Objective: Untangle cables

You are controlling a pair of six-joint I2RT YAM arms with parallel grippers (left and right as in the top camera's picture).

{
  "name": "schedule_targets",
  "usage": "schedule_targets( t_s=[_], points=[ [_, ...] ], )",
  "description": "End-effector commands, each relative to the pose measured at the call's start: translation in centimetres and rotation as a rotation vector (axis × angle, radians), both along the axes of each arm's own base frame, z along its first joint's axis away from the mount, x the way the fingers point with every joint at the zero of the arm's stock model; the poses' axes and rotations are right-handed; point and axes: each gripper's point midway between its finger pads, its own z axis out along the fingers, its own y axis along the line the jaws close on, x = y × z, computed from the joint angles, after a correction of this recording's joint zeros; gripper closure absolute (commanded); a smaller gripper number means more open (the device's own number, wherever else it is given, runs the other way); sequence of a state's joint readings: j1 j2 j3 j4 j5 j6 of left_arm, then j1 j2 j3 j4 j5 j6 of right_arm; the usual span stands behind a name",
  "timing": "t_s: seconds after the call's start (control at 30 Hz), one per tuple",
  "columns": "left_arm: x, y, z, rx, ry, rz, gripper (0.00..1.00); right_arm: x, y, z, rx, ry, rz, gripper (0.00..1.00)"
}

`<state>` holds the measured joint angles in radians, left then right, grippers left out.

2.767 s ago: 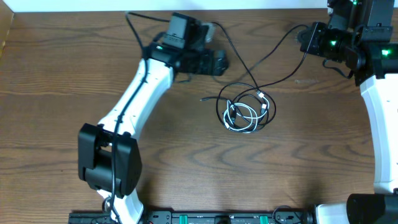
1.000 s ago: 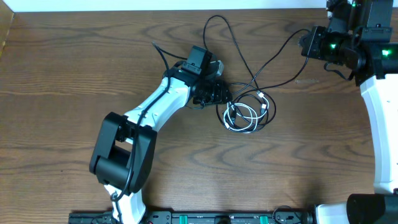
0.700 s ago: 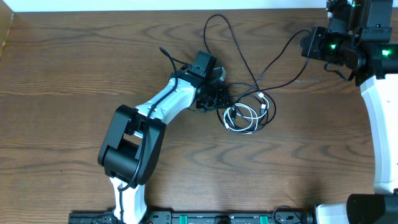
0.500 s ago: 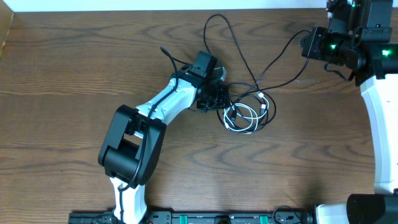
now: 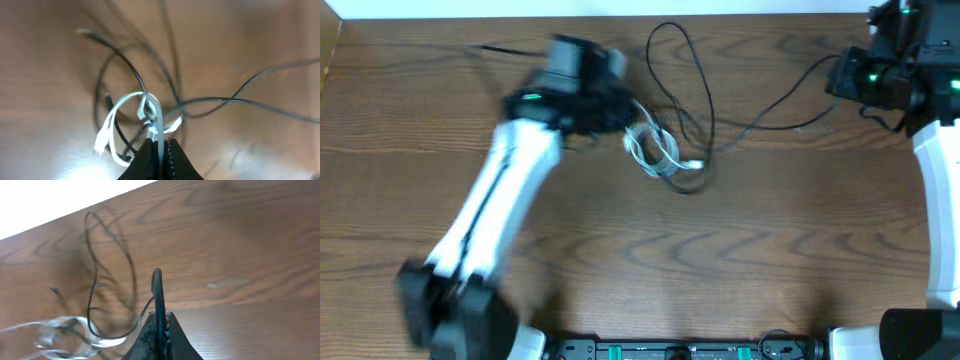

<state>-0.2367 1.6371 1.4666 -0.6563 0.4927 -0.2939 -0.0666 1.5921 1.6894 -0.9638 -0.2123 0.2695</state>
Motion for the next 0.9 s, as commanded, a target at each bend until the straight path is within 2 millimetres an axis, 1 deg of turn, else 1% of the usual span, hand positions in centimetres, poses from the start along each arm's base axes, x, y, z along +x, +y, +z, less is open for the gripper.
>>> schedule_targets(
  t_s=[0.0, 0.1, 0.23, 0.3, 0.43, 0.5, 0.57, 0.63, 0.67, 0.87],
  points=[
    [-0.3, 3.8, 5.9, -0.004, -0.153, 0.075, 0.93, -0.4, -2.5, 1.0, -0.020, -0.022, -0.066, 0.99],
    [-0.7, 7.1, 9.1, -0.007, -0.242, 0.158, 0.93, -0.8, -4.6, 0.7, -0.018, -0.003, -0.117, 0.99],
    [-0.7, 11.0, 11.4, 0.027, -0.317, 0.270, 0.93, -1.3, -7.3, -0.2, -0.013, 0.032, -0.183, 0.99],
    [-0.6, 12.4, 12.0, 0.034, -0.340, 0.308, 0.93, -1.6, -8.8, -0.8, -0.009, 0.054, -0.219, 0.99],
    [0.0, 14.9, 12.3, 0.071, -0.363, 0.382, 0.93, -1.8, -11.5, -2.1, -0.001, 0.090, -0.282, 0.99],
    [0.3, 16.9, 12.2, 0.126, -0.370, 0.455, 0.93, -1.8, -12.8, -3.3, 0.008, 0.118, -0.309, 0.99],
    [0.4, 18.4, 12.1, 0.172, -0.373, 0.511, 0.93, -1.7, -13.8, -4.5, 0.005, 0.147, -0.315, 0.99],
    [0.4, 19.4, 12.0, 0.203, -0.375, 0.548, 0.93, -1.4, -14.5, -6.1, 0.003, 0.182, -0.312, 0.99],
    [0.4, 19.6, 12.0, 0.209, -0.375, 0.554, 0.93, -1.3, -14.9, -7.0, 0.004, 0.201, -0.312, 0.99],
    [0.4, 19.8, 12.0, 0.211, -0.375, 0.556, 0.93, -0.8, -17.3, -12.6, 0.032, 0.318, -0.336, 0.99]
  ],
)
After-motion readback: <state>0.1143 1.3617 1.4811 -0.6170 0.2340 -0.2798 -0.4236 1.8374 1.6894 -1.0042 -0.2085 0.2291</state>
